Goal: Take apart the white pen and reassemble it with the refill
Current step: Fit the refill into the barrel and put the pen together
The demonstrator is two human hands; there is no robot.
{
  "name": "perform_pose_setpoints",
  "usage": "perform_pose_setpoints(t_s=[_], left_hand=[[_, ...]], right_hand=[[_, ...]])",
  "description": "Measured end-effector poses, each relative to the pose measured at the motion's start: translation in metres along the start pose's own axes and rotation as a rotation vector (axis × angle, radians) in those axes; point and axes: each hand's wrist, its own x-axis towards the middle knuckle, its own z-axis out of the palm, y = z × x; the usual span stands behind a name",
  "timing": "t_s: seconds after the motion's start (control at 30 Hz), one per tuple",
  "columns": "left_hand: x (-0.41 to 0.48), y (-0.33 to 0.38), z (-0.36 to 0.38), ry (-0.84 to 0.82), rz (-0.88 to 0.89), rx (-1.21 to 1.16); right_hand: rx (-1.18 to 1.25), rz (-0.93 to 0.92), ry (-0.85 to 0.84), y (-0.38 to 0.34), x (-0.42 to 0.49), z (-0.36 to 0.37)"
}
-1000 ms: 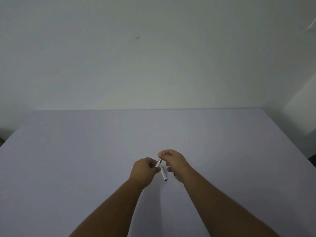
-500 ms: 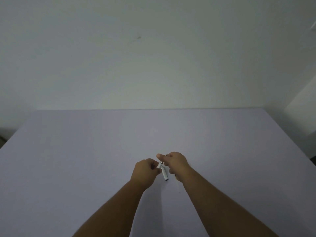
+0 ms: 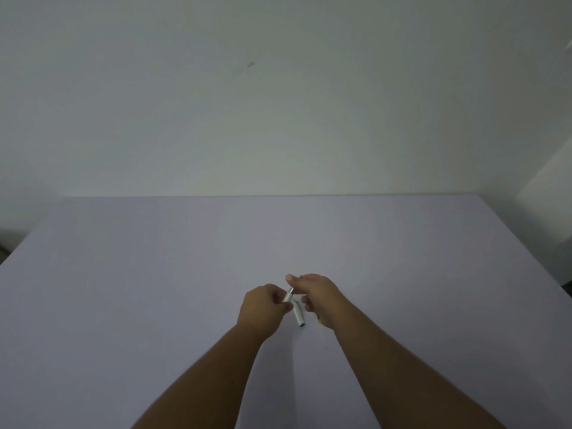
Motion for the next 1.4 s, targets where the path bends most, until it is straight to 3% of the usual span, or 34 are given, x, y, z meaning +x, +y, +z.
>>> perform_pose_setpoints(t_s=[0.07,0.23,0.4,0.6,0.93,1.07,1.23,1.4], left_hand=[[0.002,-0.001,-0.001,0.004,-0.005,-0.002],[0.001,-0.001,0.003,0.001,-0.008,0.003],[0.003,-0.001,0.001,0.001,-0.007,0.012],[-0.002,-0.007,0.007,0.021,-0.007,0.047],[0.001,-0.010,0.004,-0.053,-0.109,-0.057],[0.001,-0.018,0.005,-0.095,-0.198,-0.205],[-0.001,-0.027,0.006,-0.144,-0.259,-0.319],[0.000,-0.035,0.007,-0.162,-0.275,-0.371]], right_hand=[[0.081,-0.065,-0.030,0.003,0.000,-0.002],[-0.140,-0.053,0.097,0.001,0.003,0.000],[0.069,-0.111,-0.032,0.002,0.001,-0.001],[-0.116,-0.078,0.029,-0.003,0.002,0.003],[-0.134,-0.091,0.114,0.003,0.012,0.001],[-0.495,-0.138,0.292,0.009,0.022,-0.003],[-0.758,-0.090,0.190,0.035,0.031,0.010],[-0.907,-0.177,0.251,0.051,0.039,0.021]])
